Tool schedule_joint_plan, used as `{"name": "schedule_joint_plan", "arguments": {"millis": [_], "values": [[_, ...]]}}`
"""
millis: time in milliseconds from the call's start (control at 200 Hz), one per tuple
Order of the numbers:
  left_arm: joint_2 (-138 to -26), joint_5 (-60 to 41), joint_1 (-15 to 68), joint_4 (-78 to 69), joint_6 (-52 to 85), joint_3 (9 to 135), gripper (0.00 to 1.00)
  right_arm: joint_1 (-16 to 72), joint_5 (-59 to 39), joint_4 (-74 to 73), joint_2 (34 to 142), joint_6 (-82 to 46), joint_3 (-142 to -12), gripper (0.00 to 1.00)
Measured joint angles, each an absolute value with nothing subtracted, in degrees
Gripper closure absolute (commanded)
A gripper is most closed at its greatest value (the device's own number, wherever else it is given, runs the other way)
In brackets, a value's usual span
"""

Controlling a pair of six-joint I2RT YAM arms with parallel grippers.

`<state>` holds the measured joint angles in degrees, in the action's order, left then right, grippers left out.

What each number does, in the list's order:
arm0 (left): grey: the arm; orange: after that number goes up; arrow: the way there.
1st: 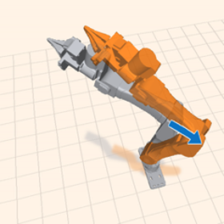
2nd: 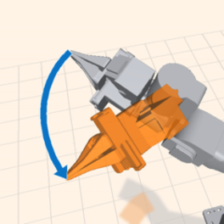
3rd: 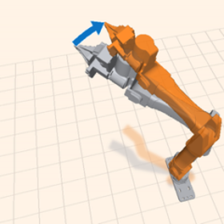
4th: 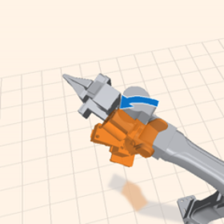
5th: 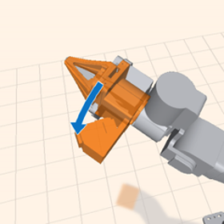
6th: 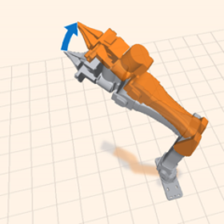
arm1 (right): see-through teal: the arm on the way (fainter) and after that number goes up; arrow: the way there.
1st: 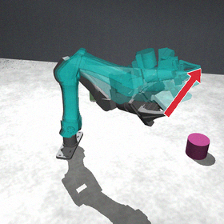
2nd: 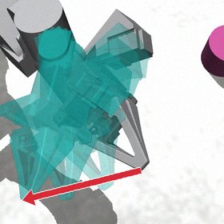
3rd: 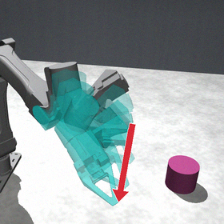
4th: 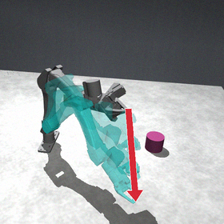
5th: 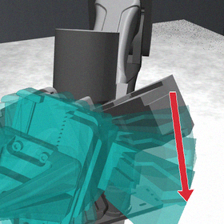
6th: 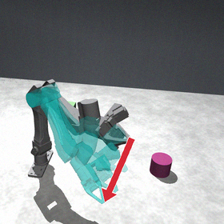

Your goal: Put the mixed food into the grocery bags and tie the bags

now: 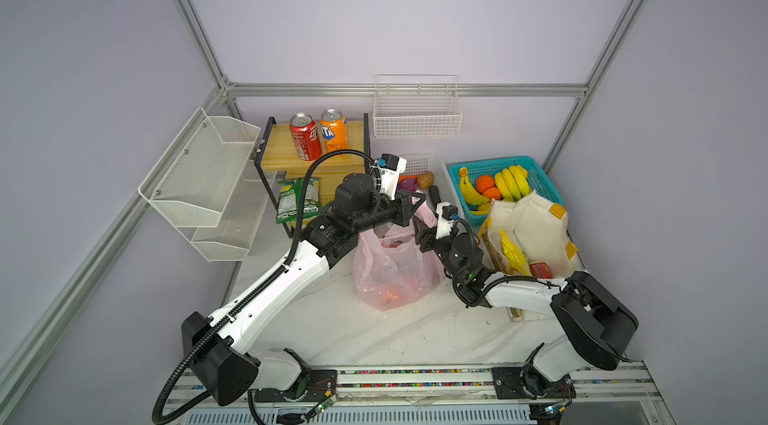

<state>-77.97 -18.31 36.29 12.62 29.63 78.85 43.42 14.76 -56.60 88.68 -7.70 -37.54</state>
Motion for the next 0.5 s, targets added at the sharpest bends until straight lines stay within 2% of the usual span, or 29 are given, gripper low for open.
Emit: {"name": "schedule_joint_plan", "arguments": {"millis": [50,155,235,285,500], "values": [[-78.0,-18.4,35.9,13.2,29.6,78.8,1.00,43.4,14.1,-56.7,87.9,-7.5,-36.0,0.33],[-77.8,-18.8,35.4,13.1,29.3,78.8,1.00,43.4,11.0,-53.9,84.5,-5.8,-35.3,0.13],[-77.2,-19.1,34.8,13.0,28.9,78.8,1.00,43.4,7.1,-50.3,81.0,-3.5,-35.9,0.05],[-76.8,-19.3,34.3,12.9,28.9,78.8,1.00,43.1,4.4,-48.3,78.7,-2.0,-36.4,0.03],[-76.2,-20.3,33.0,12.9,28.7,78.8,1.00,37.6,-12.0,-39.5,71.1,4.3,-39.9,0.03]]}}
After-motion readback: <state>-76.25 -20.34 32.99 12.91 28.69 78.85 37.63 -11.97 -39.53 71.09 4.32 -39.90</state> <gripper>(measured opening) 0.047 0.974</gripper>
